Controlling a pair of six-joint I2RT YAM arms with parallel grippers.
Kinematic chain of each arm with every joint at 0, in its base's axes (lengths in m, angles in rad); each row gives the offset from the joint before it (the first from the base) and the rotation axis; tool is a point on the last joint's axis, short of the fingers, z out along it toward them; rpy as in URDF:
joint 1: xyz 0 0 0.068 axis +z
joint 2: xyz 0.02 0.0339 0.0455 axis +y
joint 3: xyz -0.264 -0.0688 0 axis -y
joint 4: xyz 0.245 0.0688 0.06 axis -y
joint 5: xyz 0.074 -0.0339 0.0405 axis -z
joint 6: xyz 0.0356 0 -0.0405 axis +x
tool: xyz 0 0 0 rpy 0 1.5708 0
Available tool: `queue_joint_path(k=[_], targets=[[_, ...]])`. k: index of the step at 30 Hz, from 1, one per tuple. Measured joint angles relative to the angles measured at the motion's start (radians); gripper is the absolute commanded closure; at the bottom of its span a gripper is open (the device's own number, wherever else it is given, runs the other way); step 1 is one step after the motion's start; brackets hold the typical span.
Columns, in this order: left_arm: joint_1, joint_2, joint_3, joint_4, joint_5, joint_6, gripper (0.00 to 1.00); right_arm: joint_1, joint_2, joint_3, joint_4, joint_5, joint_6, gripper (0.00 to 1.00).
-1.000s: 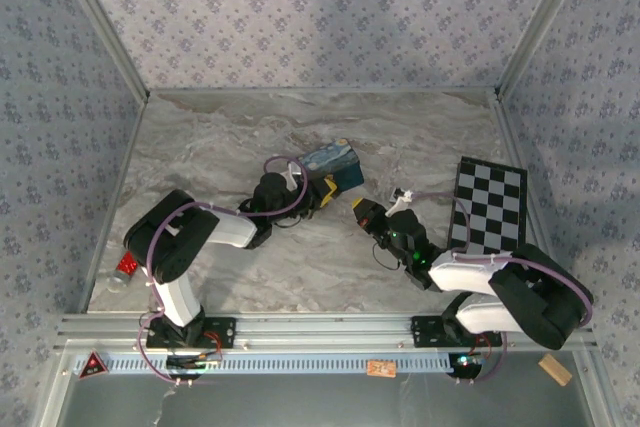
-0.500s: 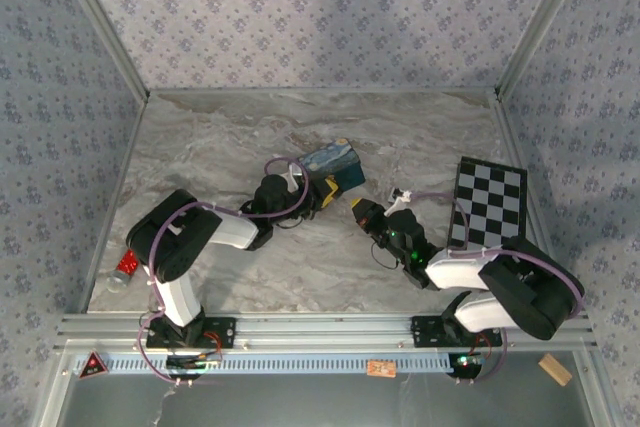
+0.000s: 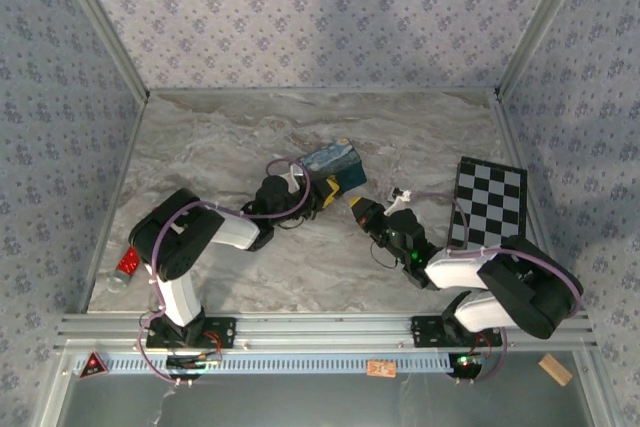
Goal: Unlock a padlock with a key
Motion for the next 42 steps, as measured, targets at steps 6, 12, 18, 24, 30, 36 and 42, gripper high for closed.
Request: queue_joint_path(k=[6, 12, 18, 24, 30, 36, 42], targets=[[0.0, 0.0, -0.001, 0.005, 0.0, -0.009, 0.98, -0.002, 0.005, 0.0, 0.003, 0.001, 0.0, 1.0], [-0.006, 0.0, -0.001, 0.006, -0.005, -0.013, 0.98, -0.002, 0.006, 0.0, 0.01, 0.001, 0.0, 1.0], [-0.009, 0.0, -0.003, 0.011, -0.011, -0.018, 0.98, -0.003, 0.007, 0.0, 0.018, 0.002, 0.0, 1.0], [-0.013, 0.0, -0.005, 0.013, -0.016, -0.02, 0.98, -0.003, 0.008, 0.0, 0.019, 0.008, 0.0, 1.0], [-0.017, 0.0, -0.006, 0.018, -0.028, -0.034, 0.98, -0.004, 0.015, 0.0, 0.023, 0.013, 0.0, 1.0], [-0.017, 0.0, -0.006, 0.02, -0.035, -0.044, 0.98, -0.004, 0.035, 0.001, 0.034, 0.015, 0.001, 1.0], [-0.017, 0.0, -0.006, 0.019, -0.053, -0.045, 0.98, -0.01, 0.069, 0.007, 0.066, 0.015, 0.005, 1.0]])
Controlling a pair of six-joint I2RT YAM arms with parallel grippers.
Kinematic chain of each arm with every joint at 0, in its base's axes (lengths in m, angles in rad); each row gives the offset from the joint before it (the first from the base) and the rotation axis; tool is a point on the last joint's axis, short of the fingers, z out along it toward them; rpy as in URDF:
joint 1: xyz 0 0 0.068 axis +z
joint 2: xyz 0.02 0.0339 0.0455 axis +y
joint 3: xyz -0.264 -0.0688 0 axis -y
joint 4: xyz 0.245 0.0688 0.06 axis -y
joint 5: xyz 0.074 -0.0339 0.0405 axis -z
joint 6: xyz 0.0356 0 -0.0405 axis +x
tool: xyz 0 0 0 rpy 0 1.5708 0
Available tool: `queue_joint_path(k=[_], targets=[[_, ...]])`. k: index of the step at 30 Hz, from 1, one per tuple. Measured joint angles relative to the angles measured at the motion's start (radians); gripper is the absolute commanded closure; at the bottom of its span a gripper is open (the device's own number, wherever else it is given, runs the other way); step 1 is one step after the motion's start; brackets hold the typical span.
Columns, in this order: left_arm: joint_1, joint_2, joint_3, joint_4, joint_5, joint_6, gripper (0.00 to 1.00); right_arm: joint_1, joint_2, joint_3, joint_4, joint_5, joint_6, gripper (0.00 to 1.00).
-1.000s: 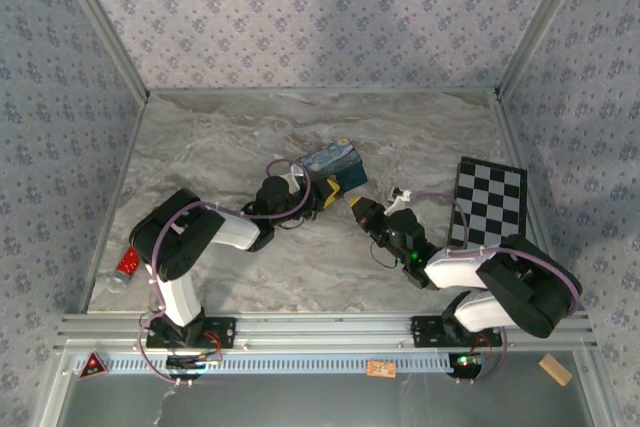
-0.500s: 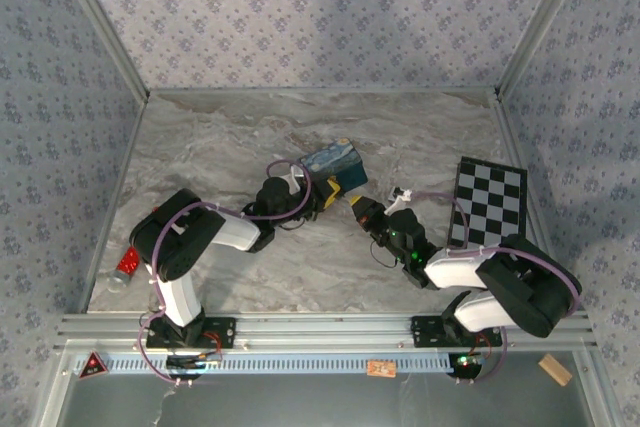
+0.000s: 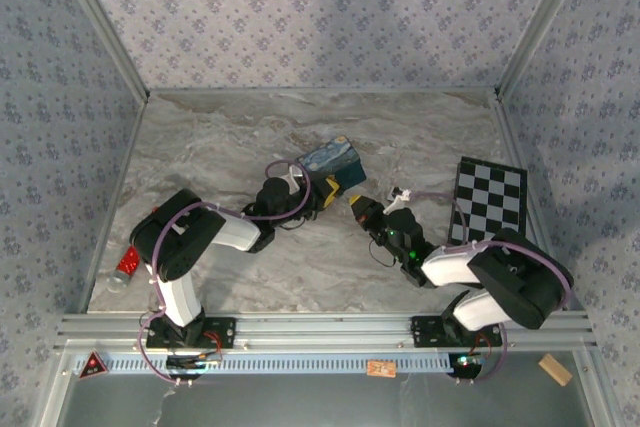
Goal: Unlock a padlock with a key
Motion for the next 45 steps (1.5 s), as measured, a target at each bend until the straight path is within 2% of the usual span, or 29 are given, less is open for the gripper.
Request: queue_joint_path(k=[16, 30, 45], targets=[[0.0, 0.0, 0.0, -0.001, -0.033, -0.008, 0.98, -0.008, 0.056, 0.016, 0.042, -0.022, 0.04, 1.0], [0.001, 0.0, 0.0, -0.008, -0.056, -0.008, 0.99, -0.035, 0.102, 0.029, 0.085, -0.089, 0.125, 1.0], [0.004, 0.0, 0.005, -0.011, -0.06, -0.007, 0.99, -0.073, 0.102, 0.044, 0.067, -0.163, 0.13, 1.0]])
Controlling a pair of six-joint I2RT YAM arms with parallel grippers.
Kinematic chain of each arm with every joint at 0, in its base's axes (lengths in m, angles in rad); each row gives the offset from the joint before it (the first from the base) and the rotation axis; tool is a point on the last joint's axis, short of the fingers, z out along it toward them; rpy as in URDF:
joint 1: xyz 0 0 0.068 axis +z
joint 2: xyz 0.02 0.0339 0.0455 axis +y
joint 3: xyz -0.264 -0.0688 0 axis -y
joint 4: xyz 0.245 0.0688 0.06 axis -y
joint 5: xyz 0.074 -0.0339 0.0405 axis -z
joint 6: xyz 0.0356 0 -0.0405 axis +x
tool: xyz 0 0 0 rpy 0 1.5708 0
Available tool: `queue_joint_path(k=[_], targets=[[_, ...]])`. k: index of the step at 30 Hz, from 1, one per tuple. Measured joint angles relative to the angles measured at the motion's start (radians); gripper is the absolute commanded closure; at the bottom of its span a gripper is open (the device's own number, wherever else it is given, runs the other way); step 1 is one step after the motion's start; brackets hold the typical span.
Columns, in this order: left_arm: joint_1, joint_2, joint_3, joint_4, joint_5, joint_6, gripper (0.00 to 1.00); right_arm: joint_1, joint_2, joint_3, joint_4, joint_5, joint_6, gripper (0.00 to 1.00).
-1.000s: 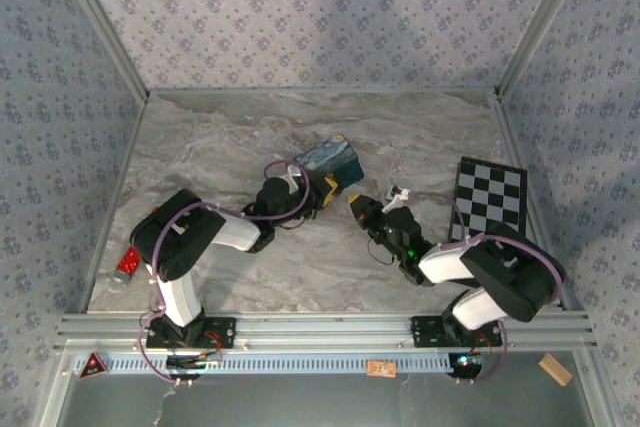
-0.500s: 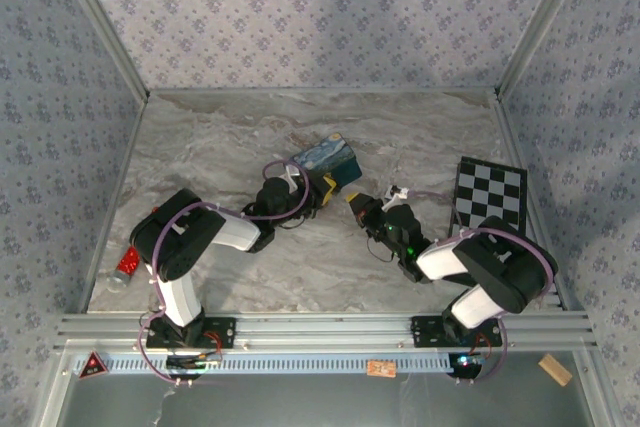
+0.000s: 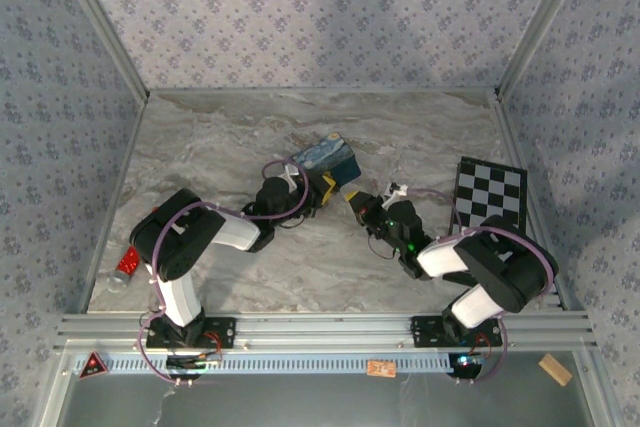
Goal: Unlock a padlock with a key
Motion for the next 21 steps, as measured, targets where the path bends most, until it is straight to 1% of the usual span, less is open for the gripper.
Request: queue_joint_path(k=[6, 21], targets=[[-0.002, 0.006, 0.018, -0.002, 0.003, 0.0, 1.0, -0.025, 0.0, 0.017, -0.011, -0.035, 0.005, 1.0], [-0.002, 0.015, 0.029, 0.0, 0.001, 0.004, 1.0, -0.042, 0.014, 0.027, -0.013, -0.059, 0.031, 1.0]])
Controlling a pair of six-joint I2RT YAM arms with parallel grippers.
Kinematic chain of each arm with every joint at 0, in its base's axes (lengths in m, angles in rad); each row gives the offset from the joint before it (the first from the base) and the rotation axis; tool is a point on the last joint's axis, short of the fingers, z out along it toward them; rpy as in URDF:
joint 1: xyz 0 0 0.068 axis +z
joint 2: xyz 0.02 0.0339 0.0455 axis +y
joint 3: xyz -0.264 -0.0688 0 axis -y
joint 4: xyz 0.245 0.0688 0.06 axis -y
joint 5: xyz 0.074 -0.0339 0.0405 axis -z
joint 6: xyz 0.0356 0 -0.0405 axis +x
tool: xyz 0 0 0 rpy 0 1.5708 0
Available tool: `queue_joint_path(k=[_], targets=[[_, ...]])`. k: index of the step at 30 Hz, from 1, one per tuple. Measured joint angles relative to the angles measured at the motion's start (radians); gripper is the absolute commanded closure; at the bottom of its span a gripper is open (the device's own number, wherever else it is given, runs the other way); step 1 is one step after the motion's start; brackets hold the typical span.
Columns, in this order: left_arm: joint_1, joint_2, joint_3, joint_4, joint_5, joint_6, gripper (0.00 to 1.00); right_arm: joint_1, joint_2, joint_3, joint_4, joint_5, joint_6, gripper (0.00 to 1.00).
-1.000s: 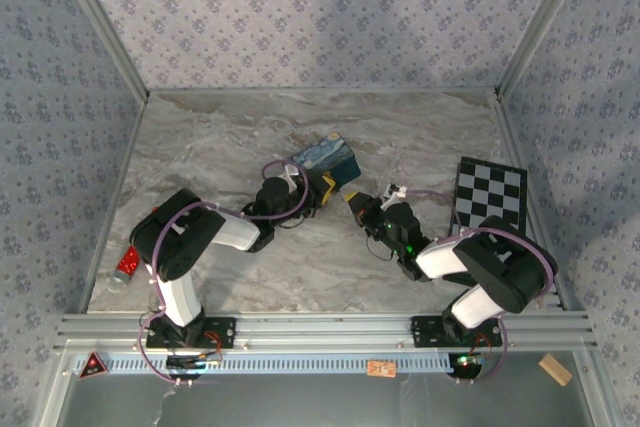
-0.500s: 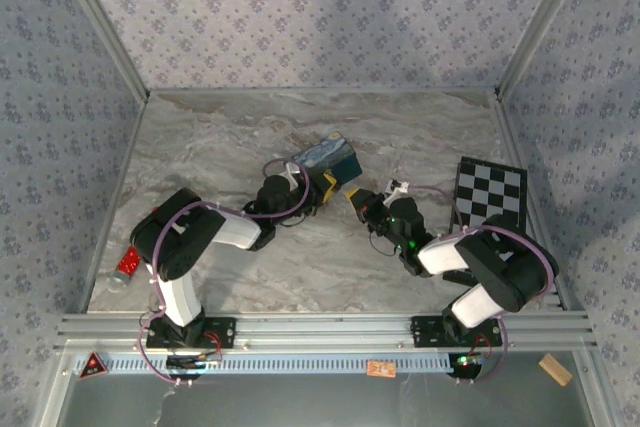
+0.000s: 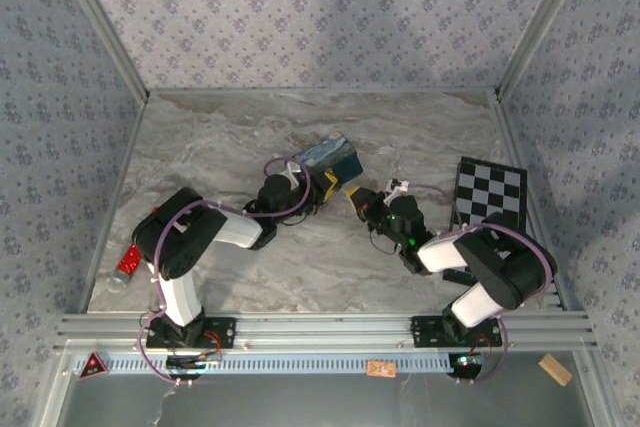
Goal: Unlock a padlock with a key
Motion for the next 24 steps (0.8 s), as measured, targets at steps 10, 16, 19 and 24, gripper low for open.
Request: queue_joint_path(k=[10, 16, 19, 24], targets=[[0.0, 0.004, 0.028, -0.037, -0.006, 0.015, 1.0, -0.003, -0.013, 0.02, -0.047, 0.006, -0.005, 1.0], [0.0, 0.008, 0.037, -0.043, -0.005, 0.014, 1.0, -0.016, -0.013, 0.021, -0.046, -0.008, -0.003, 1.0], [0.0, 0.008, 0.039, -0.044, -0.004, 0.016, 1.0, -0.023, -0.013, 0.022, -0.045, -0.021, 0.0, 1.0], [0.0, 0.008, 0.045, -0.05, -0.005, 0.027, 1.0, -0.034, -0.013, 0.032, -0.057, -0.042, 0.001, 1.0]])
